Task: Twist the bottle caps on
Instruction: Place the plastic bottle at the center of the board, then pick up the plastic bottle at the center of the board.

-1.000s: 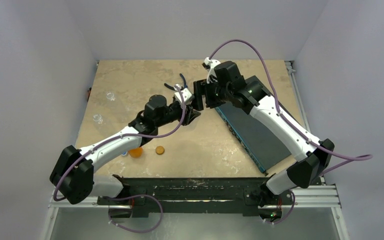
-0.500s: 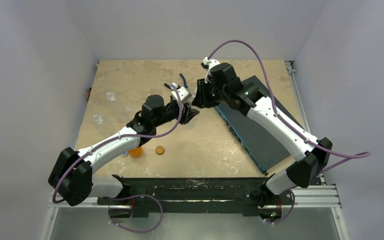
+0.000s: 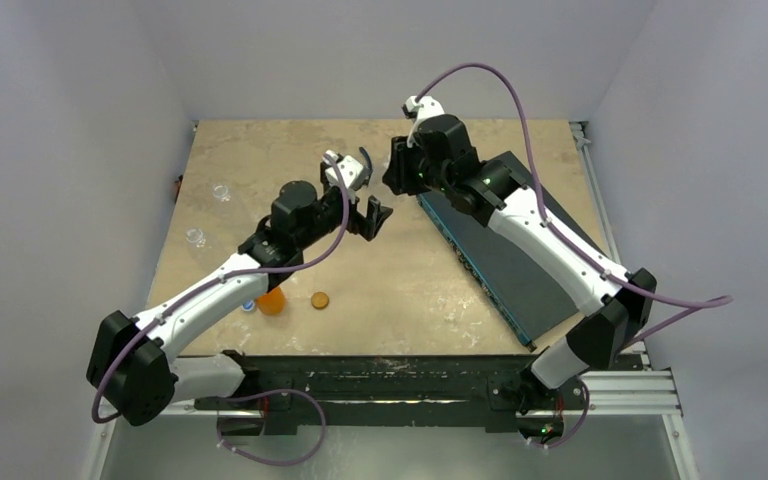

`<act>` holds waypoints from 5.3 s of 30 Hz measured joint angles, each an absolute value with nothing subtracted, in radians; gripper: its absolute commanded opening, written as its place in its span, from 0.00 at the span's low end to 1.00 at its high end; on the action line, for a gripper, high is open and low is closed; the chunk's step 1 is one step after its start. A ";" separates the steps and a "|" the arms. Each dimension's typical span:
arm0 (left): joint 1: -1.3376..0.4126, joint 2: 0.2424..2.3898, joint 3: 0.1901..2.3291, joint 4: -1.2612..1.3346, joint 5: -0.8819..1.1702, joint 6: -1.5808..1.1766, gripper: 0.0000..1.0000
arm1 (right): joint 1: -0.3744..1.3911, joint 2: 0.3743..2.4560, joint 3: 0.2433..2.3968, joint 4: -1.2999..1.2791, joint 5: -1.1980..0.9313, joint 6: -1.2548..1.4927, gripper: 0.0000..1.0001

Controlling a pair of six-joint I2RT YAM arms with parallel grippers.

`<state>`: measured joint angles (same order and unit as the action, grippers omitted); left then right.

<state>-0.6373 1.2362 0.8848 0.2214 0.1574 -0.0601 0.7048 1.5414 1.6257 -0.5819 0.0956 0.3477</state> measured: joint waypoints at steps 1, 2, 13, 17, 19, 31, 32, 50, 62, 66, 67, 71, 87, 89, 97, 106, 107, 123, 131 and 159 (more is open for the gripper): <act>-0.633 1.229 0.891 0.204 0.131 -0.060 0.94 | 0.702 1.554 1.635 -0.569 0.111 0.340 0.05; -0.628 1.222 0.897 0.185 0.102 -0.060 0.98 | 0.698 1.569 1.645 -0.552 0.124 0.332 0.05; -0.604 1.143 0.936 -0.027 -0.157 -0.062 1.00 | 0.538 1.831 1.729 -0.325 0.248 0.208 0.04; -0.602 1.134 0.936 -0.069 -0.204 -0.067 1.00 | 0.493 1.975 1.816 -0.252 0.273 0.160 0.04; -0.601 1.124 0.932 -0.086 -0.221 -0.067 1.00 | 0.474 2.049 1.864 -0.220 0.272 0.142 0.05; -0.583 1.075 0.905 -0.118 -0.270 -0.059 1.00 | 0.416 2.254 2.014 -0.160 0.271 0.083 0.13; -0.583 1.075 0.905 -0.121 -0.270 -0.059 1.00 | 0.414 2.254 2.016 -0.155 0.271 0.081 0.15; -0.582 1.076 0.905 -0.130 -0.268 -0.059 1.00 | 0.411 2.254 2.016 -0.157 0.266 0.074 0.37; -0.582 1.081 0.905 -0.131 -0.265 -0.059 1.00 | 0.411 2.254 2.016 -0.158 0.244 0.075 0.38; -0.582 1.081 0.905 -0.131 -0.263 -0.059 1.00 | 0.411 2.254 2.014 -0.158 0.243 0.075 0.40; -0.582 1.081 0.905 -0.131 -0.262 -0.059 1.00 | 0.410 2.254 2.012 -0.158 0.242 0.075 0.41; -0.582 1.081 0.905 -0.132 -0.260 -0.059 1.00 | 0.410 2.254 2.006 -0.159 0.239 0.078 0.44; -0.582 1.085 0.905 -0.140 -0.256 -0.059 1.00 | 0.409 2.255 2.003 -0.157 0.218 0.085 0.78; -0.582 1.087 0.905 -0.140 -0.254 -0.059 1.00 | 0.409 2.255 2.000 -0.156 0.218 0.086 0.80; -0.582 1.089 0.905 -0.143 -0.247 -0.059 1.00 | 0.409 2.255 1.989 -0.157 0.218 0.085 0.84; -0.582 1.089 0.905 -0.144 -0.246 -0.059 1.00 | 0.409 2.255 1.989 -0.157 0.216 0.086 0.84; -0.582 1.089 0.905 -0.144 -0.246 -0.059 1.00 | 0.409 2.255 1.989 -0.157 0.216 0.086 0.84; -0.582 1.089 0.907 -0.174 -0.287 -0.071 1.00 | 0.409 2.216 1.951 -0.197 0.215 0.118 0.99; -0.576 1.081 0.978 -0.354 -0.455 -0.172 1.00 | 0.413 1.971 1.795 -0.299 0.189 0.226 0.99; -0.117 1.219 1.143 -0.484 -0.710 -0.346 0.74 | 0.588 1.771 1.523 -0.323 -0.053 0.331 0.99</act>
